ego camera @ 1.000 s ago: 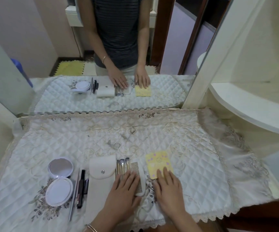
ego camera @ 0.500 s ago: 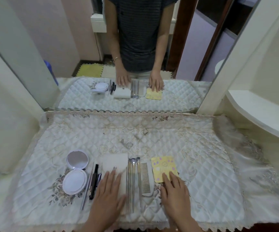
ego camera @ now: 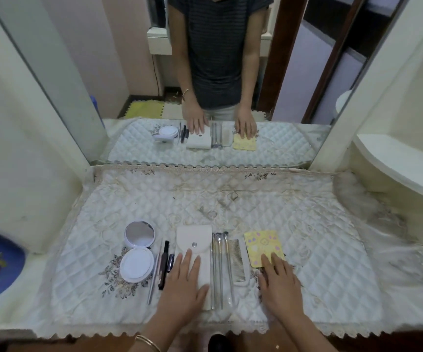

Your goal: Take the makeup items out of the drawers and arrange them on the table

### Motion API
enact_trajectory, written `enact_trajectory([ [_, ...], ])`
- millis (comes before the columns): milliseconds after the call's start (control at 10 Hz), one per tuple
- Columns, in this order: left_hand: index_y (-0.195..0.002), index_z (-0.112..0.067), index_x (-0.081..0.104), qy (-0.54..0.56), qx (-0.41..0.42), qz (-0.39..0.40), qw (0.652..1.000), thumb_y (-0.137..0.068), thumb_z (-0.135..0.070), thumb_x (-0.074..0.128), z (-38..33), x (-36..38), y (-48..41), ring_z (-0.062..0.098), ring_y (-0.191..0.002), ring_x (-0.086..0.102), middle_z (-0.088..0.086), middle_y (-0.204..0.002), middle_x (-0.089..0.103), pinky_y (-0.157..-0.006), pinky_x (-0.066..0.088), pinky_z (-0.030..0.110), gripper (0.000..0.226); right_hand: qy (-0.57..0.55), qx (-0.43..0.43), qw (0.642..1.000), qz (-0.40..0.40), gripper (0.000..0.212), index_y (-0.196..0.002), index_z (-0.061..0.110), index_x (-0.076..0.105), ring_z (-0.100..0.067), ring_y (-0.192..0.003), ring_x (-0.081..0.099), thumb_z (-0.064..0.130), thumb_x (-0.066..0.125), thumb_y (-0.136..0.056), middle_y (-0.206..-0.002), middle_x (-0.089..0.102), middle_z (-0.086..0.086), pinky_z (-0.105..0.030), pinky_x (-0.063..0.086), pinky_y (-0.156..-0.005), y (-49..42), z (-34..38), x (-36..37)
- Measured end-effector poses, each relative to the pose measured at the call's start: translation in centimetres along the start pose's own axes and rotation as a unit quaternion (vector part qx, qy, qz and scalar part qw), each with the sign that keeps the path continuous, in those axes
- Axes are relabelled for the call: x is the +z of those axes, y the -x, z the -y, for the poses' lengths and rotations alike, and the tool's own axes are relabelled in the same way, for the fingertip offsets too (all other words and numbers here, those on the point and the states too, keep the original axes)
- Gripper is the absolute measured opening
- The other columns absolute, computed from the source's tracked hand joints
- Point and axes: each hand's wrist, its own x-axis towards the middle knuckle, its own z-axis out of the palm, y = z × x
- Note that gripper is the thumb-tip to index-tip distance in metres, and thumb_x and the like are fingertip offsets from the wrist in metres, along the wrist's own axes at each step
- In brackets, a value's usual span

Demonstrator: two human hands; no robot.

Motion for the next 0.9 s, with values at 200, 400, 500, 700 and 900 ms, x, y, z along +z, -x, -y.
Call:
enact_trajectory([
  [200, -0.125, -0.021, 0.042, 0.000, 0.064, 0.024, 0.998, -0.090, -0.053, 0.003, 1.8, -0.6, 0.5, 0.021, -0.122, 0.035, 0.001, -0.136, 0.041, -0.101, 0.038, 0.033, 0.062, -0.013, 0.029, 0.999, 0.013, 0.052, -0.144, 0.021, 0.022, -0.026, -0.144, 0.012, 0.037, 0.033, -0.095, -0.155, 0.016, -0.009, -0.041, 0.015, -0.117, 0.8, 0.8, -0.2],
  [400, -0.132, -0.018, 0.038, 0.026, 0.043, -0.008, 0.999, -0.089, -0.060, 0.007, 6.3, -1.8, 2.9, 0.018, -0.144, -0.009, 0.004, -0.141, 0.032, -0.112, -0.004, 0.030, 0.068, -0.045, 0.052, 0.998, 0.002, 0.078, -0.141, 0.020, 0.030, -0.028, -0.142, 0.018, 0.058, 0.015, -0.075, -0.152, 0.026, -0.010, -0.042, 0.018, -0.116, 3.4, 2.1, 1.0],
  [500, -0.130, -0.015, 0.045, 0.039, -0.005, -0.011, 0.999, -0.084, -0.068, 0.009, 8.8, -2.0, 3.0, 0.029, -0.141, 0.005, 0.014, -0.138, 0.046, -0.113, -0.002, 0.033, 0.078, -0.032, 0.043, 0.999, 0.008, 0.083, -0.142, 0.022, 0.027, -0.029, -0.141, 0.018, 0.063, 0.012, -0.071, -0.152, 0.026, -0.007, -0.043, 0.019, -0.117, 3.7, 2.6, 1.7],
  [700, -0.142, -0.012, 0.030, 0.082, -0.047, 0.040, 0.995, -0.060, -0.084, -0.013, 9.9, -1.6, 3.2, 0.025, -0.143, 0.013, 0.010, -0.153, 0.024, -0.113, -0.001, 0.033, 0.118, -0.023, 0.048, 0.998, 0.043, 0.056, -0.145, 0.029, 0.014, -0.028, -0.144, 0.002, 0.046, 0.030, -0.094, -0.157, 0.008, -0.002, -0.043, 0.008, -0.119, 3.5, 3.0, 1.9],
  [900, -0.137, -0.003, 0.036, 0.080, -0.039, 0.036, 0.995, -0.074, -0.075, -0.006, 9.5, -2.2, 3.1, 0.029, -0.136, 0.033, 0.012, -0.147, 0.034, -0.111, 0.010, 0.026, 0.105, -0.037, 0.027, 0.999, -0.001, 0.050, -0.138, 0.021, 0.034, -0.026, -0.139, 0.021, 0.039, 0.040, -0.093, -0.151, 0.027, -0.005, -0.038, 0.021, -0.115, 3.2, 2.5, 1.0],
])
